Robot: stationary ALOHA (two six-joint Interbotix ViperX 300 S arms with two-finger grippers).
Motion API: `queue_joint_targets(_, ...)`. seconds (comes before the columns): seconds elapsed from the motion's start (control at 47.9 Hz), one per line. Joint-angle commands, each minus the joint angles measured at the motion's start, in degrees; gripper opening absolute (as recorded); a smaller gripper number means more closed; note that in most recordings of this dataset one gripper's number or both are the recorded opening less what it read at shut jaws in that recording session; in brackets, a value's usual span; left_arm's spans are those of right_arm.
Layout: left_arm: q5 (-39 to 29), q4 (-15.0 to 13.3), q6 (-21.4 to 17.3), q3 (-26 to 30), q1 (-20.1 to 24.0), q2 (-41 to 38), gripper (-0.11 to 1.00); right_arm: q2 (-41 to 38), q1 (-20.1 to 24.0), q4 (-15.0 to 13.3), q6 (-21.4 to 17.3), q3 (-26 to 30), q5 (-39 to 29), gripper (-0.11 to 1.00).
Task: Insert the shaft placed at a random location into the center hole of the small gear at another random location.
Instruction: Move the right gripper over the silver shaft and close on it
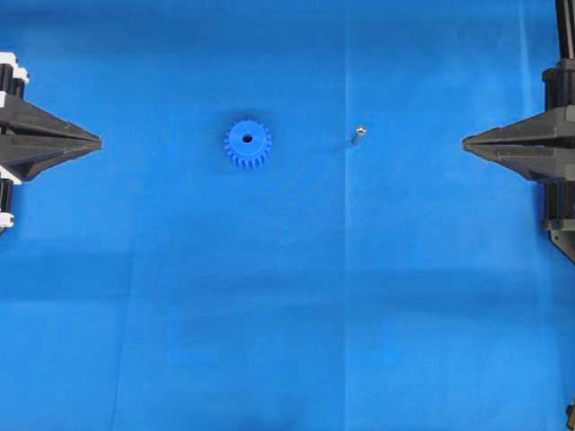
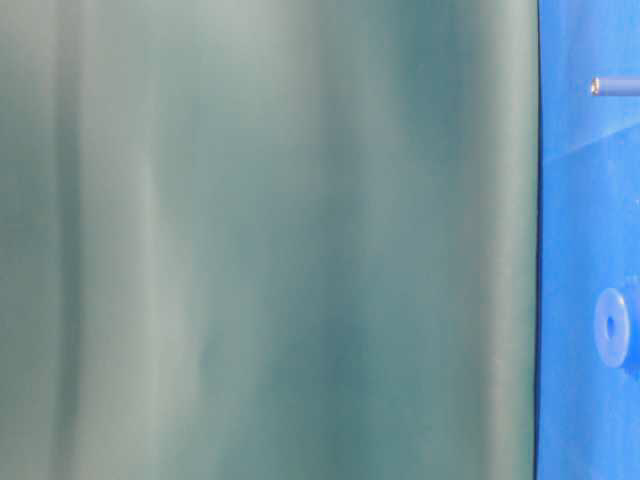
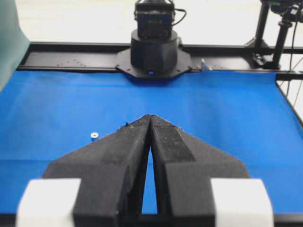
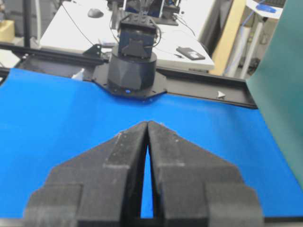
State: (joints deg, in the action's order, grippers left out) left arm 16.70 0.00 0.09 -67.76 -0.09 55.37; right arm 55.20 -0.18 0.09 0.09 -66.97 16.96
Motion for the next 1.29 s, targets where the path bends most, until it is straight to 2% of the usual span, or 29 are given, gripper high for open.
queue_joint_targets(0.0,-3.25,-0.09,0.79,0.70,-0.18,0.97,0.00,-0.18,-0.26,0.00,0.44,0.70,-0.26,0.00)
queue_joint_targets(0.104,-5.19,-0.18,1.85,0.79,-0.18,2.20,0.00,-0.53,-0.62,0.00,0.26,1.41,-2.72,-0.06)
queue_joint_targets(0.271,-5.63,0.00,2.37,0.35,-0.18,3.34,0.00,-1.41,-2.02,0.00,0.09,1.23,-3.43,-0.06)
queue_joint_targets(0.522,-4.75,0.09,2.02,-0.26,-0.09,3.08,0.00,-9.23,-6.33,1.05,-0.18,-0.35,1.05,-0.02)
queue_joint_targets(0.605,-4.22,0.09,2.02,-0.44,0.35,3.25,0.00,-14.41,-8.17,2.20,-0.18,-0.79,4.13,0.06)
queue_joint_targets(0.668,-4.22,0.18,2.02,-0.62,0.44,3.34,0.00,-18.02,-9.23,2.99,-0.18,-0.88,6.33,0.18)
queue_joint_targets(0.814,-4.22,0.09,2.02,-1.05,0.44,3.34,0.00,-27.77,-11.43,4.66,-0.18,-0.35,12.39,0.62)
queue_joint_targets(0.876,-4.13,0.09,2.02,-1.23,0.44,3.34,0.00,-31.46,-11.78,5.27,-0.18,-0.09,15.12,0.75)
queue_joint_targets(1.043,-3.87,0.09,2.02,-1.58,0.62,3.34,0.00,-41.40,-12.13,8.00,-0.18,0.53,21.88,0.66)
queue_joint_targets(1.273,-3.78,0.09,2.02,-1.76,1.49,3.34,0.00,-52.29,-12.13,11.51,-0.26,1.49,27.69,0.67)
